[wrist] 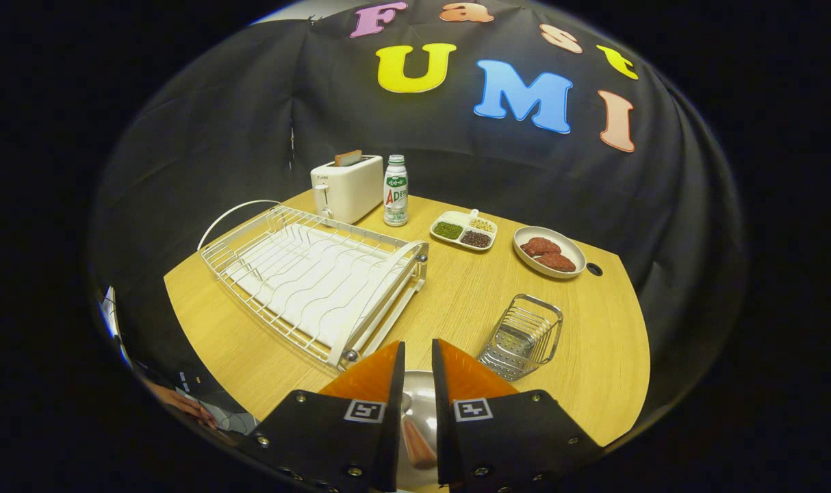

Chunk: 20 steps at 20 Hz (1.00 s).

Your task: Take the plate from the dish rack, then take the spoon from the basket and place it into the plate.

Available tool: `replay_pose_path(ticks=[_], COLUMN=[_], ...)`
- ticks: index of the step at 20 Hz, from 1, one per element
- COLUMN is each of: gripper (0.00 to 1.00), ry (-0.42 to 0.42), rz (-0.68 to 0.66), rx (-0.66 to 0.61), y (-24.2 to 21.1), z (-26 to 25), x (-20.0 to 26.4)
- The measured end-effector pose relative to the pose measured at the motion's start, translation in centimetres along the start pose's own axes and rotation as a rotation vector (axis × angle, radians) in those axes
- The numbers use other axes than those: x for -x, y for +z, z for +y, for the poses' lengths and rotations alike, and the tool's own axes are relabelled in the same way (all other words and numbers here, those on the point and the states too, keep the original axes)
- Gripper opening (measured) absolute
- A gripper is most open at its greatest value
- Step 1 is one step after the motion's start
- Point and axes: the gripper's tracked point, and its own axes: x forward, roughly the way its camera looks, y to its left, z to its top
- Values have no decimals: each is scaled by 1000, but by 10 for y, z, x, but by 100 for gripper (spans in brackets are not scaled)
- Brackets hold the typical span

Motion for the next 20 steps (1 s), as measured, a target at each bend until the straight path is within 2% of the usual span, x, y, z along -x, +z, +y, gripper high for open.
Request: replay_pose_path(ticks=[1, 7, 12, 15, 20], gripper=[27, 27, 27, 96, 96], ry=[-11, -128, -264, -325, -361], rz=[-17, -246, -473, -581, -641], rx=[-6, -65, -118, -118, -121], y=[1, 58, 124, 144, 147], z=[-6, -56, -108, -125, -140], x=[1, 50, 115, 143, 159])
